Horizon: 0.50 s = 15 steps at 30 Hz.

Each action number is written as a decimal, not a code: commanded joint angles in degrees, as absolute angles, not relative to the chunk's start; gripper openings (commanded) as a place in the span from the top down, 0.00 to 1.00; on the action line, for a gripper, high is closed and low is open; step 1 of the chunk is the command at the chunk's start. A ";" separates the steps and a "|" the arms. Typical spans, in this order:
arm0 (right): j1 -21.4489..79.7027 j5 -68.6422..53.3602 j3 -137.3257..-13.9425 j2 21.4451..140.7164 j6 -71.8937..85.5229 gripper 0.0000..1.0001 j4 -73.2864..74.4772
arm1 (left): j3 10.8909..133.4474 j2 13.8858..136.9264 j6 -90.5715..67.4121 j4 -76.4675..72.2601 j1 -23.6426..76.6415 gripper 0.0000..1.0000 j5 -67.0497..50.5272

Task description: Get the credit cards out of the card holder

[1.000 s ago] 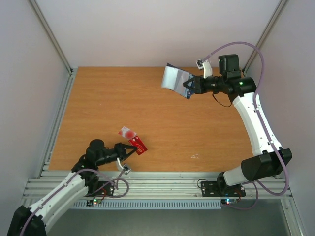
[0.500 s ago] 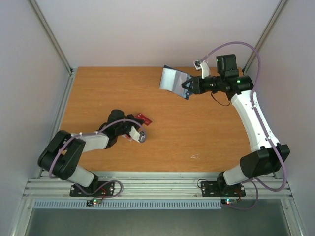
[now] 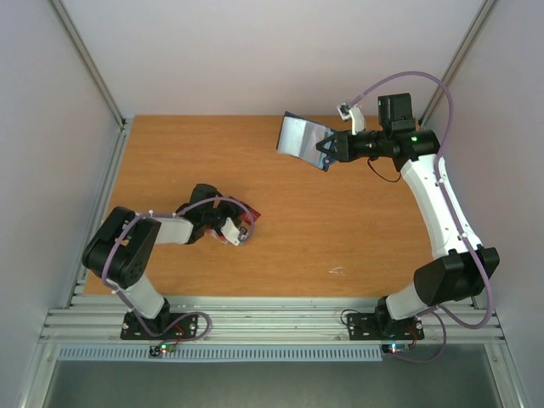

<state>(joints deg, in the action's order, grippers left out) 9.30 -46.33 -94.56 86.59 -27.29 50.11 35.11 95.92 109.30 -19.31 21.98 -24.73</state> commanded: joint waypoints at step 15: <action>16.64 -53.86 -98.99 86.57 -33.99 0.98 59.79 | 50.48 61.40 15.14 11.81 20.68 0.01 -36.91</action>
<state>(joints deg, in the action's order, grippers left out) 11.42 -48.66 -96.62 86.63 -28.49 54.61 46.94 62.13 69.95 8.99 22.24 -35.75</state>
